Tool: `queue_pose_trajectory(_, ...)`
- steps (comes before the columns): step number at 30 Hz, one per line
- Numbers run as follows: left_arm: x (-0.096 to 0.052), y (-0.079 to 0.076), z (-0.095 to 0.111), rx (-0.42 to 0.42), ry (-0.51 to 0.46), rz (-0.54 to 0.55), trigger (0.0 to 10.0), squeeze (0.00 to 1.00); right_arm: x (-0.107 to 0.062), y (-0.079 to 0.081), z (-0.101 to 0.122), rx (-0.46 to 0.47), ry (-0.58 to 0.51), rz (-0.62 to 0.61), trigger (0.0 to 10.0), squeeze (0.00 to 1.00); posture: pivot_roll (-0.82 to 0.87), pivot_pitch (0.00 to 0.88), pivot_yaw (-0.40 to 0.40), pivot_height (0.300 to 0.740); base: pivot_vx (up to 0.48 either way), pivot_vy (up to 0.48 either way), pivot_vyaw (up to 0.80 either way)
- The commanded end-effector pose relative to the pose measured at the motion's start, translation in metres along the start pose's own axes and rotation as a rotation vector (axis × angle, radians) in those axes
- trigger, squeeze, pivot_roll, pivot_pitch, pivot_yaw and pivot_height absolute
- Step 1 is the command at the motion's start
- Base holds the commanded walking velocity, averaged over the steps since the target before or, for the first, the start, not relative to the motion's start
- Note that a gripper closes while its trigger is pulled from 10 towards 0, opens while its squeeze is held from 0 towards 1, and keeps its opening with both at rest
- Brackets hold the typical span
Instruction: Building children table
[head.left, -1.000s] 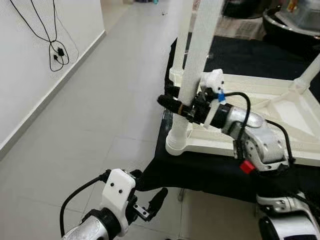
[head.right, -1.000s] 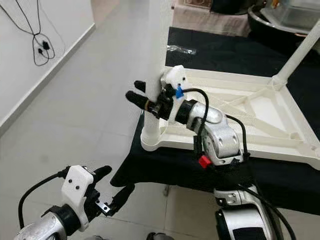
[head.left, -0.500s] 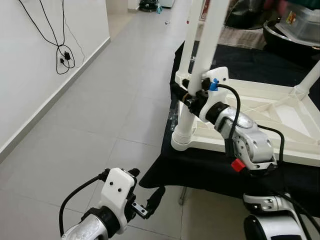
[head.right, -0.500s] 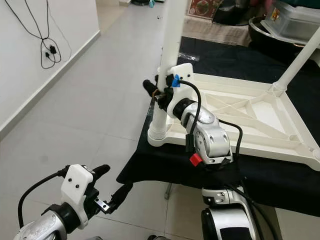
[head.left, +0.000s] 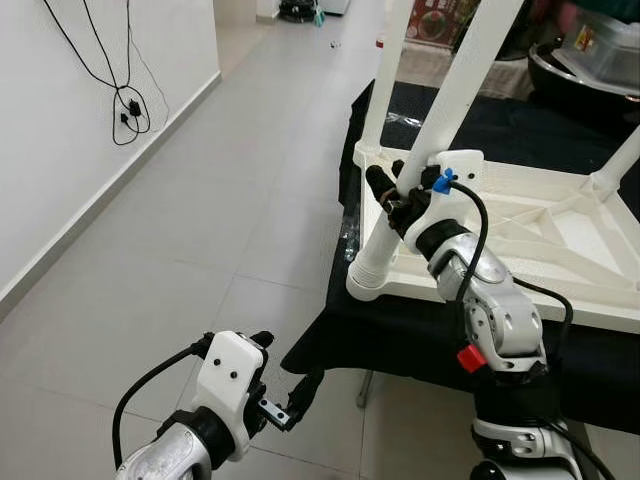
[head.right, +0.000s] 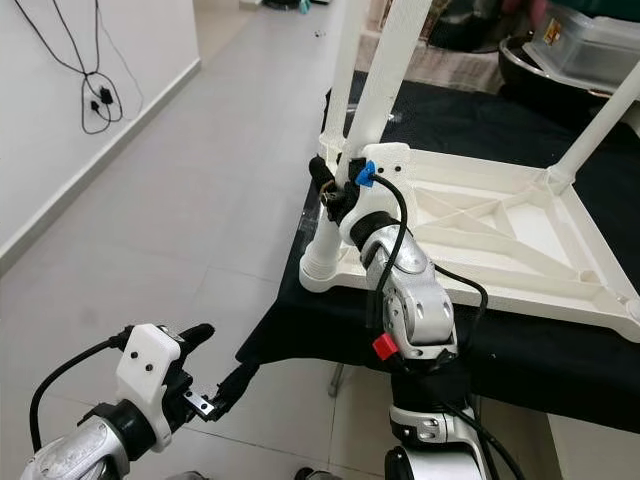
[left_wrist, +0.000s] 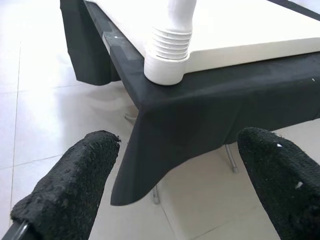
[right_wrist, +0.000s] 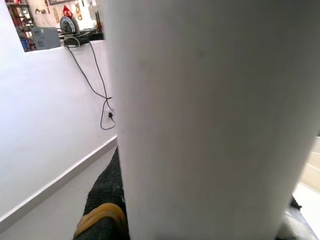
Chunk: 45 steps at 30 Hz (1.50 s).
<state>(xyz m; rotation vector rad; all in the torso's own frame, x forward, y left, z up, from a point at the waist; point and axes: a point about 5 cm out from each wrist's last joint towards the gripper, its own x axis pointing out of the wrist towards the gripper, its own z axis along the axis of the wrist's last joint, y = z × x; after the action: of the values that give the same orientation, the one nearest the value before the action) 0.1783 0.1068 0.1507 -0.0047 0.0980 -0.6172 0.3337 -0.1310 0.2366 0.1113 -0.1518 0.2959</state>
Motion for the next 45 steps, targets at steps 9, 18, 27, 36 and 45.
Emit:
queue_pose_trajectory(9,-0.001,0.001,-0.003,0.005,0.009,0.007,10.0,0.00,-0.004,0.016,-0.032,-0.120,0.110,-0.241,10.0,0.00,0.11,0.142,-0.092,0.740,0.000,0.000,0.00)
queue_pose_trajectory(18,-0.001,0.001,-0.003,0.004,0.008,0.009,10.0,0.00,-0.004,0.011,-0.035,-0.117,0.145,-0.476,10.0,0.00,0.11,0.146,-0.095,0.740,0.000,0.000,0.00)
queue_pose_trajectory(27,-0.001,0.001,-0.002,0.008,0.005,0.011,10.0,0.00,-0.007,0.009,-0.028,-0.138,0.113,-0.745,10.0,0.00,0.11,0.147,-0.096,0.740,0.000,0.000,0.00)
queue_pose_trajectory(36,-0.001,0.001,-0.002,0.010,0.006,0.011,10.0,0.00,-0.013,0.009,-0.042,-0.119,0.221,-0.908,10.0,0.00,0.11,0.148,-0.097,0.740,0.000,0.000,0.00)
queue_pose_trajectory(45,-0.002,0.000,-0.002,0.013,0.007,0.013,10.0,0.00,0.017,0.027,-0.065,0.059,0.316,-0.371,10.0,0.00,0.12,0.148,-0.105,0.740,0.000,0.000,0.00)
